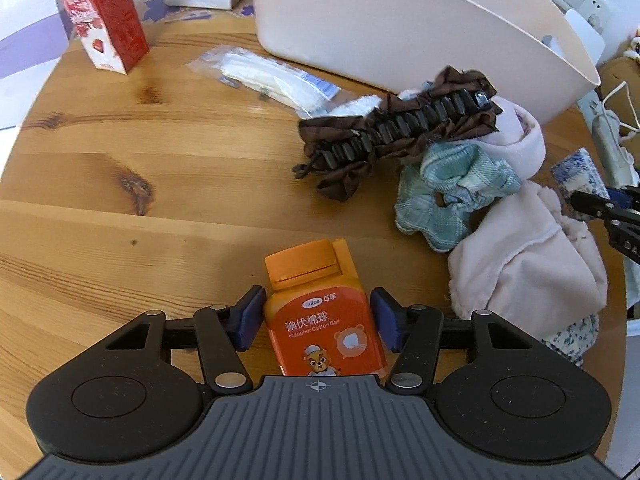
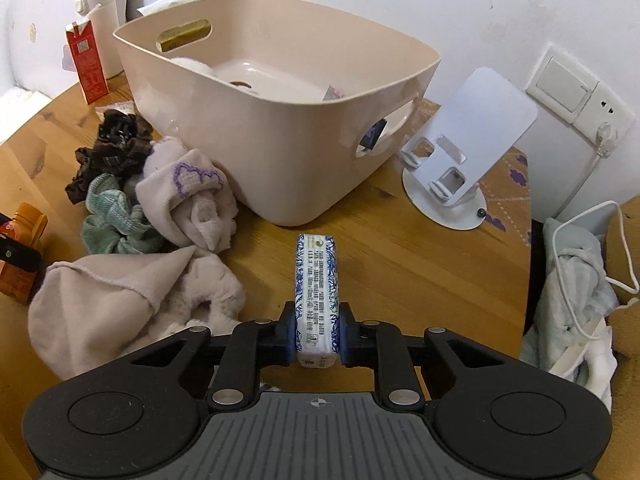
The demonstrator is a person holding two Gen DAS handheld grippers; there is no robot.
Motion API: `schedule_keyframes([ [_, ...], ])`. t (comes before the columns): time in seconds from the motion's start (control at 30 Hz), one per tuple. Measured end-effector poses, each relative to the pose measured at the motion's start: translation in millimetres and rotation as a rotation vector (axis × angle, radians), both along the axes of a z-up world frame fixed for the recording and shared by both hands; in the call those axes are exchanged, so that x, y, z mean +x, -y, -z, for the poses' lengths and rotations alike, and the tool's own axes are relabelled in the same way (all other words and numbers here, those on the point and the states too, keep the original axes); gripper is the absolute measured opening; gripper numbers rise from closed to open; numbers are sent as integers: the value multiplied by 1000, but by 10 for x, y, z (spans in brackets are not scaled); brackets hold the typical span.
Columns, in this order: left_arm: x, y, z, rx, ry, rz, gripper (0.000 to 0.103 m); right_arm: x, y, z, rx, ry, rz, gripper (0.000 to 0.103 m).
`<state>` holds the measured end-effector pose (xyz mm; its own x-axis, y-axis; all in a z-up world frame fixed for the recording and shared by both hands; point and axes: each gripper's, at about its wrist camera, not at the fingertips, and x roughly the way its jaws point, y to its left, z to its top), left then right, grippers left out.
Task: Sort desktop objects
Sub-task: 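Grasp the orange vitamin bottle with the left tool while the right tool grasps the blue-white milk stick, then carry both items into the beige basket and open both tools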
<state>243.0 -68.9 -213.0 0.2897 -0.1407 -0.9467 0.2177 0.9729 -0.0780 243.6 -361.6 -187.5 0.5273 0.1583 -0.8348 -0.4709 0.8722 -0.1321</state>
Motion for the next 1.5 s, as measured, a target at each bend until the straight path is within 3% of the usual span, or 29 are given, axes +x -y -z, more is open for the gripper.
schedule_keyframes([
  [0.47,-17,-149,-271,-34,65,15,55,-156,-69,-349,77,60,-10,19],
  [1.0,24,-248,-468,-61,136,-9,54,-229,-126,-561,87,112,-20,19],
  [1.5,484,-202,-1127,-122,313,17,54,-148,-166,-877,116,196,-22,19],
])
